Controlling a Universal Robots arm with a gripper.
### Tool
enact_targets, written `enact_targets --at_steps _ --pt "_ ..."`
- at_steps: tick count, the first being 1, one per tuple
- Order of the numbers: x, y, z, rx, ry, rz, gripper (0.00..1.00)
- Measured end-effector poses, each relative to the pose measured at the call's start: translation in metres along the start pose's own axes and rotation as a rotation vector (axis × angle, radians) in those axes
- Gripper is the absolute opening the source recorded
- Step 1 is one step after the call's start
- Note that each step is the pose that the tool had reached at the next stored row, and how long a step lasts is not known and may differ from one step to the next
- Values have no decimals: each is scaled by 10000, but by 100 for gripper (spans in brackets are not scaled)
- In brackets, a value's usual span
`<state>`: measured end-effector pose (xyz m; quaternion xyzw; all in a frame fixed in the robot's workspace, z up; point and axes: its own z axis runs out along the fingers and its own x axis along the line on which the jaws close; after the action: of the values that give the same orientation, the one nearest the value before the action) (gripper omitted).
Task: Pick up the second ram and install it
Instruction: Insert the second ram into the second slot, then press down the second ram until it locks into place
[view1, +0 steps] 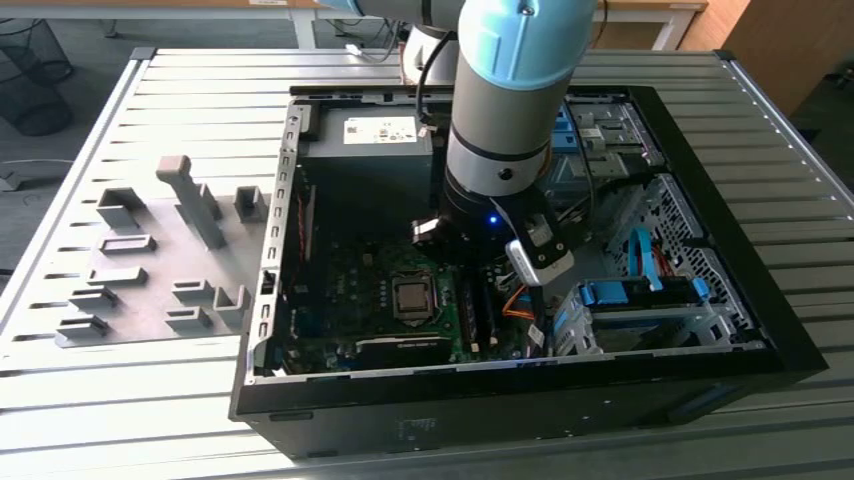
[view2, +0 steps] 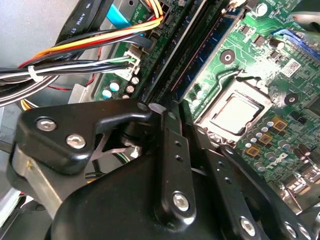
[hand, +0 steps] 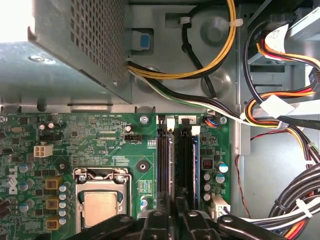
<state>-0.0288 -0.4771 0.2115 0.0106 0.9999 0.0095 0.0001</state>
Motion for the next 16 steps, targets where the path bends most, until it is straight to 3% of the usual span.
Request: enact_targets --at_steps 1,4,10,13,14,16 --pt "0 0 0 -1 -1 -1 21" --pt "0 1 -30 3 0 0 21" --pt "0 4 -219 9 0 0 21" --pt "0 5 -220 4 -2 0 20" --pt "0 4 -221 5 -1 0 13" --pt "0 4 -223 7 -1 0 11"
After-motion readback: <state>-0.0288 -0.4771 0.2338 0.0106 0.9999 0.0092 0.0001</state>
